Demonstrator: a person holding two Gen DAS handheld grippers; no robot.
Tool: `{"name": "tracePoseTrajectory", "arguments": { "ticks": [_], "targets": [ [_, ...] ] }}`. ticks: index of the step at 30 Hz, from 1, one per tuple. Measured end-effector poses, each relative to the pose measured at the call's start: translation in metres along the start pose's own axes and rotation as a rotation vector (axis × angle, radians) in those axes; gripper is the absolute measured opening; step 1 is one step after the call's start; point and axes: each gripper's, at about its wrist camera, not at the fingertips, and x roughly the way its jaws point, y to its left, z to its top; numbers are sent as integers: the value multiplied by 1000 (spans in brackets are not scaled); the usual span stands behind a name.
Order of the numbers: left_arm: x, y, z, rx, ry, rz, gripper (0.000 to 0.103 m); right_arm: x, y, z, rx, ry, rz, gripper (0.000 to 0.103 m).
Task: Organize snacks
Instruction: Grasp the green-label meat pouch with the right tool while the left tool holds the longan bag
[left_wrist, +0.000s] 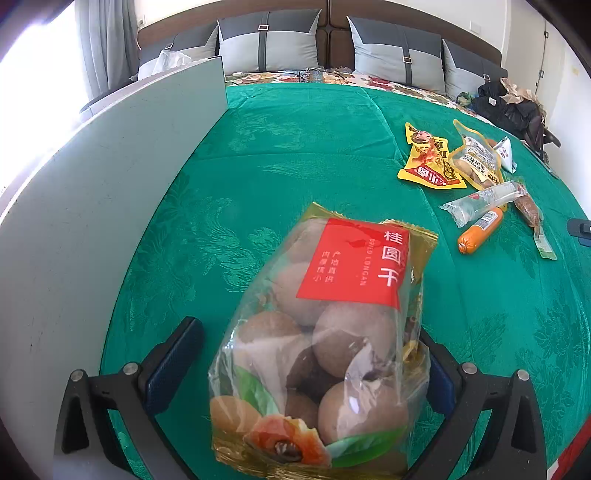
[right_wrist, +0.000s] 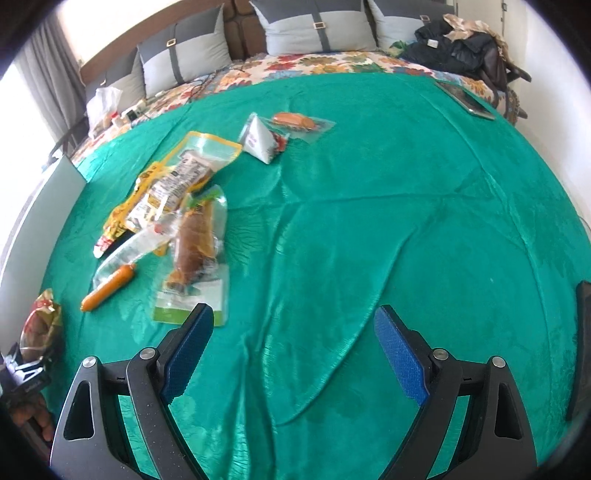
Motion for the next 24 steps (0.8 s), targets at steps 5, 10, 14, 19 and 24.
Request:
{"name": "tracePoseTrajectory", "arguments": {
  "ticks": [5, 10, 14, 19, 24],
  "targets": [
    [0, 0, 0, 0, 0, -1, 103, 50, 66, 27, -179, 99, -83, 89],
    [-1, 0, 0, 0, -1, -3, 103, 75, 67, 38, -128, 131, -122, 75],
    [-1, -1, 1, 1, -2, -4, 103, 64, 49, 39, -109, 155, -90, 61],
    [-1, -1, 1, 1, -2, -3, 103, 30, 29, 9, -172, 197, -30, 61],
    [-1, -2, 3, 1, -1, -2, 103, 9, 15, -39, -255, 164, -53, 62]
  ]
}}
